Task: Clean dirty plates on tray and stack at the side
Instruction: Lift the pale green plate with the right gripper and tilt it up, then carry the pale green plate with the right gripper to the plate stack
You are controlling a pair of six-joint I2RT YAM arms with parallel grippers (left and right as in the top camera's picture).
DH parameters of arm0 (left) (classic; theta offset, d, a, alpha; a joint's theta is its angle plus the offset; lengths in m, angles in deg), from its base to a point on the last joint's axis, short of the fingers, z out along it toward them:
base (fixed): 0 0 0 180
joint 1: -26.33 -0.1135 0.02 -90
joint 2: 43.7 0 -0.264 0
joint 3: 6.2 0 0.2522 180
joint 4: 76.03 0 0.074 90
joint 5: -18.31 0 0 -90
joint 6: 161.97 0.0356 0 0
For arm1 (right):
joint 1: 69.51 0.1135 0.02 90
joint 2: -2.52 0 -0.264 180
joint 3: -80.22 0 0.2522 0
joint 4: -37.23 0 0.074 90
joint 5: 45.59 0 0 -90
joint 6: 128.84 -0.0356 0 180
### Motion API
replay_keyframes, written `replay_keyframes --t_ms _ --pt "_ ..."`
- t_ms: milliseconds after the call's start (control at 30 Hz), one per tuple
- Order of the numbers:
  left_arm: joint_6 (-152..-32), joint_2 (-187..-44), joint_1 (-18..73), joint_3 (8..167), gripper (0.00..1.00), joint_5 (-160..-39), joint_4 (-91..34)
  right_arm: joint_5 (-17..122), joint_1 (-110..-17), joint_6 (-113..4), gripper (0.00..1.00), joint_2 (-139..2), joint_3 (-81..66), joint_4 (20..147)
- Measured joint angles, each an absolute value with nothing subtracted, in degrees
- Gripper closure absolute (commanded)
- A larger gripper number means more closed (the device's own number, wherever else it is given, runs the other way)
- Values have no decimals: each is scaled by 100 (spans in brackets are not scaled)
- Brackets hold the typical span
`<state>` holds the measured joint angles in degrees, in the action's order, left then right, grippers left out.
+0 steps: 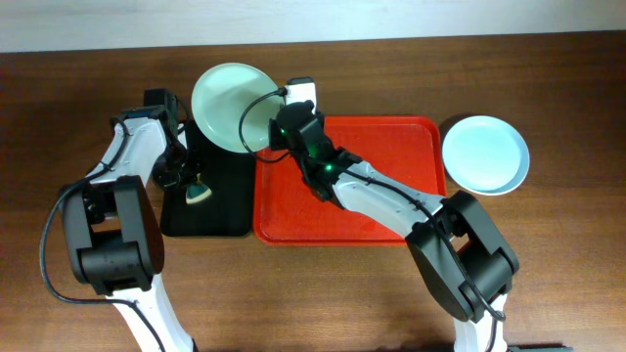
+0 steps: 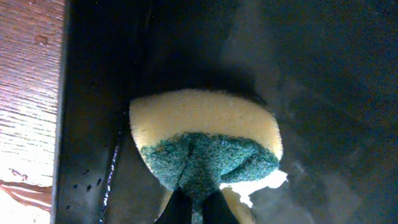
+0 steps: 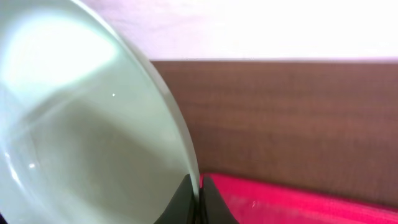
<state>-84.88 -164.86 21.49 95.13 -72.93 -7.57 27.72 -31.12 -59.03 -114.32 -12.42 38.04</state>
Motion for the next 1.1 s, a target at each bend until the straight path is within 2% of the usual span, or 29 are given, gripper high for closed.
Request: replay_keyframes --t_ms 533,867,1100 --pt "-8488 -16486 2149 9509 100 -7293 -766 1465 -2423 -2716 96 -11434 -2059 3548" --pt "-8488 -16486 2156 9500 100 -7277 -772 455 -2220 -688 96 -11434 -2151 2302" --pt "-8488 -16486 2156 9498 100 -7275 -774 280 -2178 -6 96 -11434 -2151 1555"
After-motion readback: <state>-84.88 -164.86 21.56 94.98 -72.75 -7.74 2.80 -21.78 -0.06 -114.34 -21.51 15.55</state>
